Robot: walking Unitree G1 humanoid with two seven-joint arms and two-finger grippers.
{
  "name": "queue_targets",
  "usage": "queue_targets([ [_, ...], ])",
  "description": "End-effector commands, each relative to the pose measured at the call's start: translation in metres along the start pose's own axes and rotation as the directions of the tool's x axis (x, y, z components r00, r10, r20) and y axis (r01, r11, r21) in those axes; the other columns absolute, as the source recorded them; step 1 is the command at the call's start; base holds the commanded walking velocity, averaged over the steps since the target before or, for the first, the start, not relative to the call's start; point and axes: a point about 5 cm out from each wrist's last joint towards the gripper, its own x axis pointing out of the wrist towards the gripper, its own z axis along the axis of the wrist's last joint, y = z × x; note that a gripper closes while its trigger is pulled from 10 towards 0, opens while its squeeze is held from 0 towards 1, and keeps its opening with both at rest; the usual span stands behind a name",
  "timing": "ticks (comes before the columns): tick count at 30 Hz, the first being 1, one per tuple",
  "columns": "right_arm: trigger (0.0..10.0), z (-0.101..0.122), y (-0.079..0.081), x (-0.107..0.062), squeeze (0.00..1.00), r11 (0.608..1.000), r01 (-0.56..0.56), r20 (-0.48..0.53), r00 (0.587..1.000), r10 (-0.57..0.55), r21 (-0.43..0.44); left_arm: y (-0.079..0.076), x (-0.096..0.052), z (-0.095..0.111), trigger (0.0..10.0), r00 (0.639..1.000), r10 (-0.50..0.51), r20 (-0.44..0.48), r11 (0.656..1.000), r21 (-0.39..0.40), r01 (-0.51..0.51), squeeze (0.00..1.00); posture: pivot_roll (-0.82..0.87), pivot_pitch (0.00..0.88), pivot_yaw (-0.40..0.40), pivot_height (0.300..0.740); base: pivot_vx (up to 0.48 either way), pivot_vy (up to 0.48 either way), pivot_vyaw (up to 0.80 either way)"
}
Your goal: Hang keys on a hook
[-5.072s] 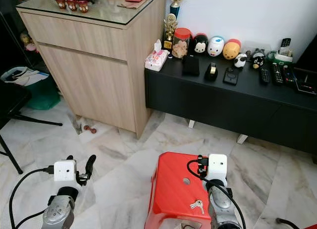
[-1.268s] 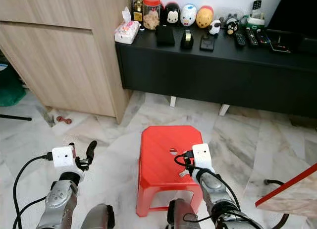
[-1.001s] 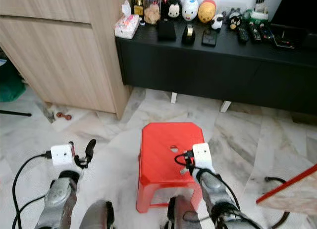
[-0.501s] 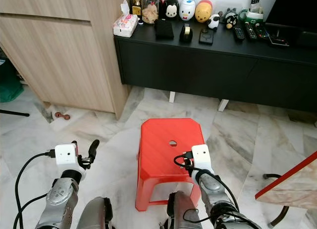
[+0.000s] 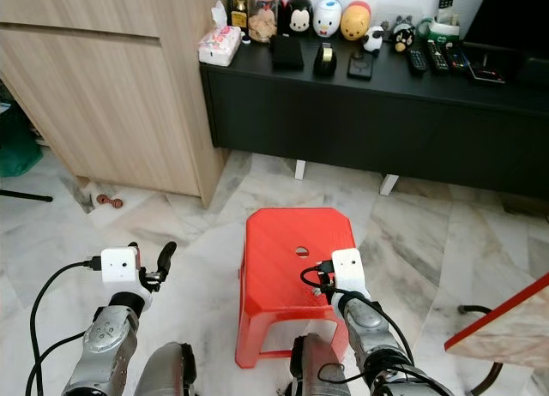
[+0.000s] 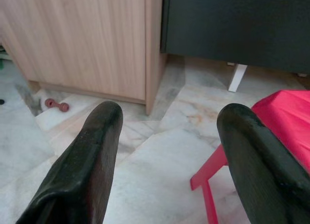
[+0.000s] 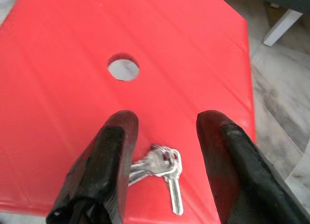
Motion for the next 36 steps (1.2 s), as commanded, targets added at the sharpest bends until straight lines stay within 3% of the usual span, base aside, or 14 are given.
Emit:
queue_targets([
  [1, 10.0, -0.0018, -0.0003, -0.0005, 0.00, 1.000, 0.000, -0.005, 1.000, 0.000, -0.004, -0.0003, -0.0007, -0.0023, 10.0, 1.000, -0.003, -0.010, 1.000, 0.010, 0.003, 0.00, 0.02, 0.111, -0.068, 0.602, 0.000, 0.000, 0.00],
  [24, 10.0, -0.0050, 0.0018, -0.0011, 0.00, 1.000, -0.016, -0.018, 1.000, 0.016, -0.008, -0.0029, 0.0008, -0.0027, 10.0, 1.000, -0.008, -0.010, 1.000, 0.007, 0.008, 0.00, 0.01, 0.117, -0.070, 0.602, 0.248, 0.000, 0.00],
  [36, 10.0, -0.0079, 0.0018, -0.0017, 0.00, 0.999, -0.036, -0.040, 0.999, 0.035, -0.021, -0.0042, 0.0014, -0.0022, 10.0, 1.000, -0.009, -0.004, 1.000, 0.002, 0.009, 0.00, 0.01, 0.115, -0.070, 0.602, 0.000, 0.000, 0.00],
])
